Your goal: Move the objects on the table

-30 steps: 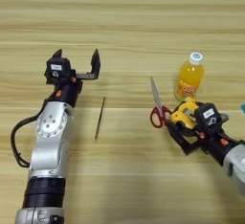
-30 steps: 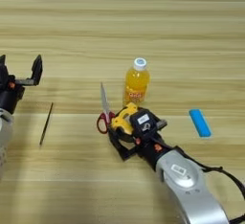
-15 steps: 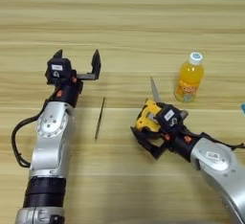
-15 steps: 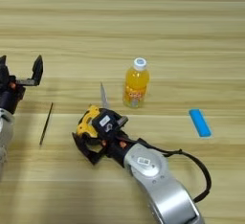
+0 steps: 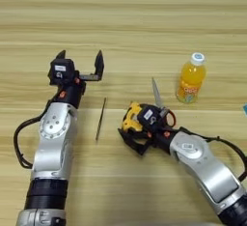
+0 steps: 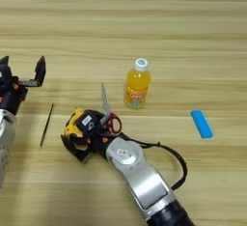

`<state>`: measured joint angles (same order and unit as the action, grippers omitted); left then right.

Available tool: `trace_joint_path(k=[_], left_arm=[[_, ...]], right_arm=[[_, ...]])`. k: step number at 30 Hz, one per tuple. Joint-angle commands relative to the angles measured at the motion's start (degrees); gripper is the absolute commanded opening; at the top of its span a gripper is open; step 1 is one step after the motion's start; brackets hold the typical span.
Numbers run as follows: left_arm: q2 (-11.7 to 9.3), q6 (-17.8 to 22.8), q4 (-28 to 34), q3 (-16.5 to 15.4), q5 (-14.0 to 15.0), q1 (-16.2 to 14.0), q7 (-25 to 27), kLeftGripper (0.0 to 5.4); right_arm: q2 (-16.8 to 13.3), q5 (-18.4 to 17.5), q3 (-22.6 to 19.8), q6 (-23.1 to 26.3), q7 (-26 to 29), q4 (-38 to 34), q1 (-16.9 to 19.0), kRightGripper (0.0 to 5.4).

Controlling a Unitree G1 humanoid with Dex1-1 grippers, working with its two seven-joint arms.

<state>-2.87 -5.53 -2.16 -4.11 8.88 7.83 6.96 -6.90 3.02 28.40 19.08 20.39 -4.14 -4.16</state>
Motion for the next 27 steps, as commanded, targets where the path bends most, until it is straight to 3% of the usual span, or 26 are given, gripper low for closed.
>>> trace_joint_path(k=[1, 16, 26, 27], left_arm=[[0.3, 0.1, 0.9, 0.5, -0.8, -0.2, -0.4, 5.4], [0.2, 0.4, 1.7, 1.0, -0.8, -0.8, -0.7, 5.4], [0.2, 0.4, 1.8, 1.0, -0.6, -0.9, -0.8, 5.4], [0.2, 0.4, 1.9, 1.0, -0.6, -0.9, -0.8, 5.4]], right_arm=[[2.0, 0.7, -0.1, -3.0, -0.1, 4.2, -2.7, 4.71], [6.1, 1.7, -1.3, -11.7, -0.3, 18.4, -6.6, 4.71], [7.0, 2.6, -1.5, -12.7, 0.1, 20.4, -6.6, 4.71], [7.0, 2.6, -1.6, -12.7, 0.2, 20.3, -6.6, 5.0]])
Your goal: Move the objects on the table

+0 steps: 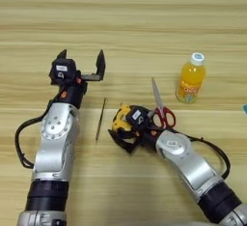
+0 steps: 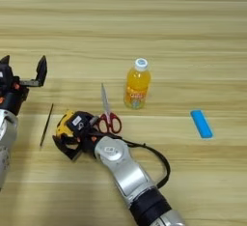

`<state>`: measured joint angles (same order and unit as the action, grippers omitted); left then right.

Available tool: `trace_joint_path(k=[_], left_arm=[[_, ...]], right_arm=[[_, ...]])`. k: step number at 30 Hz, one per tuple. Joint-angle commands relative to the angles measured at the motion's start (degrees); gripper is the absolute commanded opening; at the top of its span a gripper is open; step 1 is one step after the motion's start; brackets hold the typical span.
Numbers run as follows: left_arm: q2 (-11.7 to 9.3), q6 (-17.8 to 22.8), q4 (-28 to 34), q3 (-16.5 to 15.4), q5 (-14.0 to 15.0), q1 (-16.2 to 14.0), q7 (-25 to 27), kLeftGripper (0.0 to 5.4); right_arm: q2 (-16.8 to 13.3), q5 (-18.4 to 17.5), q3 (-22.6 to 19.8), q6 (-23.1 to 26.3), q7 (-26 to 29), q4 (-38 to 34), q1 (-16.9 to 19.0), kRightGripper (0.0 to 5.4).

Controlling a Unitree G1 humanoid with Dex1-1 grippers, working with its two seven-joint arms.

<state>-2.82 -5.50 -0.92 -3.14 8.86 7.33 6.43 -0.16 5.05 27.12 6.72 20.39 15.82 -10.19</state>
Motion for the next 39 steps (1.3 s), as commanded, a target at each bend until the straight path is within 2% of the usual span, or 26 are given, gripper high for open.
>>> trace_joint_path(k=[1, 4, 17, 29, 39], left_arm=[[0.1, 0.4, 0.7, 0.0, -0.6, -0.5, -0.3, 5.4], [0.1, 0.4, 0.8, 0.0, -0.6, -0.5, -0.4, 5.4], [0.1, 0.5, 0.6, 0.0, -0.6, -0.4, -0.4, 5.4], [0.0, 0.5, 0.0, 0.0, -1.0, -0.2, -0.8, 5.4], [-0.1, 0.4, -0.6, 0.1, -0.9, 0.2, -0.9, 5.4]], right_arm=[[0.3, 0.7, -0.3, -0.3, 0.2, 0.0, -0.4, 5.15], [0.2, 0.8, -0.4, 0.0, 0.3, -1.3, 0.1, 5.37], [-1.1, 1.1, -0.8, 1.8, 0.2, -8.7, 2.1, 5.37], [-7.5, -1.3, -4.1, 9.1, 1.8, -29.7, 12.1, 5.37], [-13.4, -6.0, -14.2, 13.4, 1.4, -39.9, 20.4, 5.37]])
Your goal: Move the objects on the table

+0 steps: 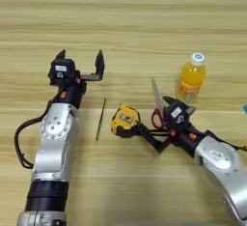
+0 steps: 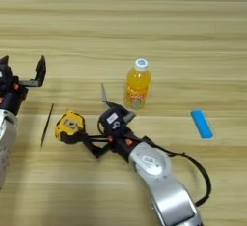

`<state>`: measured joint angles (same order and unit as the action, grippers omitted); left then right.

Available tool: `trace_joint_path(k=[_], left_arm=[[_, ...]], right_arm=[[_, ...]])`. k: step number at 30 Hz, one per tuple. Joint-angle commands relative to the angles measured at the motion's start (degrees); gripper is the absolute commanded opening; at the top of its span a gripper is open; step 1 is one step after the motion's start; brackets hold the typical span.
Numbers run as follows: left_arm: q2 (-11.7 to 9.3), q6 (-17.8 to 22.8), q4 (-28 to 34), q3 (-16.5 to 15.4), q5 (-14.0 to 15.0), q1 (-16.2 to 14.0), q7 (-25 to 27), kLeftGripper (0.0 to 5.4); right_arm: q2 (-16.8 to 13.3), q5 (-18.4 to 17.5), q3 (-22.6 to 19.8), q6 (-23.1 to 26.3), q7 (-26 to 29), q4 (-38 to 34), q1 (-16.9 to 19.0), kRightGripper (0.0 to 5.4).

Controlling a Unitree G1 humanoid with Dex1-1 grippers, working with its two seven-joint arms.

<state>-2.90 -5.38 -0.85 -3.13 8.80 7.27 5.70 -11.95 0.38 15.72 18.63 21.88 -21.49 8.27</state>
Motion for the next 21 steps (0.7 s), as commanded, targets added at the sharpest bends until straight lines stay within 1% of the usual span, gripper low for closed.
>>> trace_joint_path(k=[1, 3, 6, 9, 12, 15, 21], left_arm=[[0.0, 0.3, -0.8, 0.1, -0.9, 0.3, -0.2, 5.4], [0.0, 0.2, -1.0, 0.1, -0.9, 0.5, -0.2, 5.4], [0.0, 0.1, -1.4, 0.1, -1.0, 0.6, -0.2, 5.4], [-0.1, 0.1, -1.7, 0.1, -1.2, 0.7, -0.3, 5.4], [-0.2, 0.1, -1.9, 0.0, -1.2, 0.8, -0.2, 5.4], [-0.4, 0.0, -2.2, -0.1, -1.1, 0.9, -0.1, 5.4], [-0.6, -0.3, -2.7, -0.1, -1.2, 1.1, 0.0, 5.4]], right_arm=[[-2.0, -1.6, -3.8, 1.6, -0.3, -3.0, 2.5, 5.37], [-2.5, -2.2, -6.0, 1.8, -0.7, -3.2, 3.0, 5.37], [-3.2, -2.9, -10.0, 1.7, -1.7, -1.9, 2.9, 5.37], [-3.5, -3.8, -14.8, 0.5, -3.4, 1.3, 2.1, 5.37], [-3.7, -4.1, -18.1, -0.8, -4.7, 4.0, 1.3, 5.37], [-3.7, -4.0, -20.2, -1.8, -6.0, 6.0, 0.6, 5.37], [-3.1, -4.1, -21.9, -4.1, -7.8, 9.4, -0.8, 5.37]])
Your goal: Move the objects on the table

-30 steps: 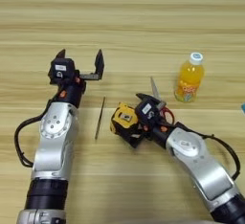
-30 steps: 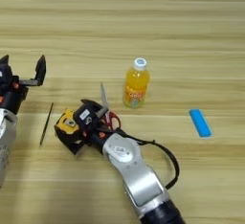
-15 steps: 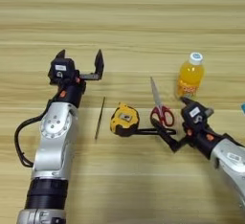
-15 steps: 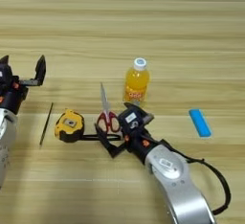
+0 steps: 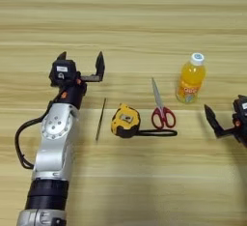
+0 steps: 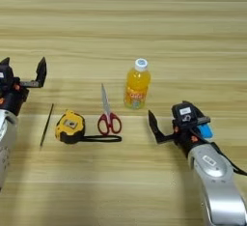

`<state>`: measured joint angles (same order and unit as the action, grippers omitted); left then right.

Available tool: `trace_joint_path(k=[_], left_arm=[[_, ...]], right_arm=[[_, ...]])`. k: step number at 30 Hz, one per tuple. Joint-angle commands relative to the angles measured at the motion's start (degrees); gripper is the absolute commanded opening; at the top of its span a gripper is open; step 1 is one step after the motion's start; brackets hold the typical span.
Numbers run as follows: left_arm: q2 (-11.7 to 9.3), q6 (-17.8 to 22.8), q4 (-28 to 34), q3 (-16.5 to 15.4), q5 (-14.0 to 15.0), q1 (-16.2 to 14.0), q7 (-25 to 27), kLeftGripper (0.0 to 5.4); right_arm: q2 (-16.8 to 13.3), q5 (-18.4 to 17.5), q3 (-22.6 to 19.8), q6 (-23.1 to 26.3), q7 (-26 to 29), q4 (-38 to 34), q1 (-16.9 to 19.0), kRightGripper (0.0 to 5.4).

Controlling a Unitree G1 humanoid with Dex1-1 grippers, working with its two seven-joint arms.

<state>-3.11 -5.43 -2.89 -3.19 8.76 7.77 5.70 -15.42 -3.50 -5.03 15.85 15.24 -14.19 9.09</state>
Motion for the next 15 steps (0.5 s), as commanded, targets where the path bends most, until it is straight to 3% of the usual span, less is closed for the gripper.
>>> trace_joint_path(k=[1, 9, 15], left_arm=[[-0.4, -0.2, -0.7, 0.0, -1.2, 0.6, 0.0, 5.4], [-0.4, 0.1, -1.6, 0.4, -2.4, 0.6, 0.1, 5.4], [-0.4, 1.3, -2.5, 1.1, -2.9, 0.4, 0.6, 5.4]], right_arm=[[0.5, -0.2, -1.5, -1.9, -1.6, 2.9, -2.0, 5.37], [2.2, -1.6, -6.0, -10.9, -5.4, 12.2, -7.1, 5.37], [2.9, -3.5, -7.0, -15.5, -5.0, 17.8, -10.1, 5.37]])
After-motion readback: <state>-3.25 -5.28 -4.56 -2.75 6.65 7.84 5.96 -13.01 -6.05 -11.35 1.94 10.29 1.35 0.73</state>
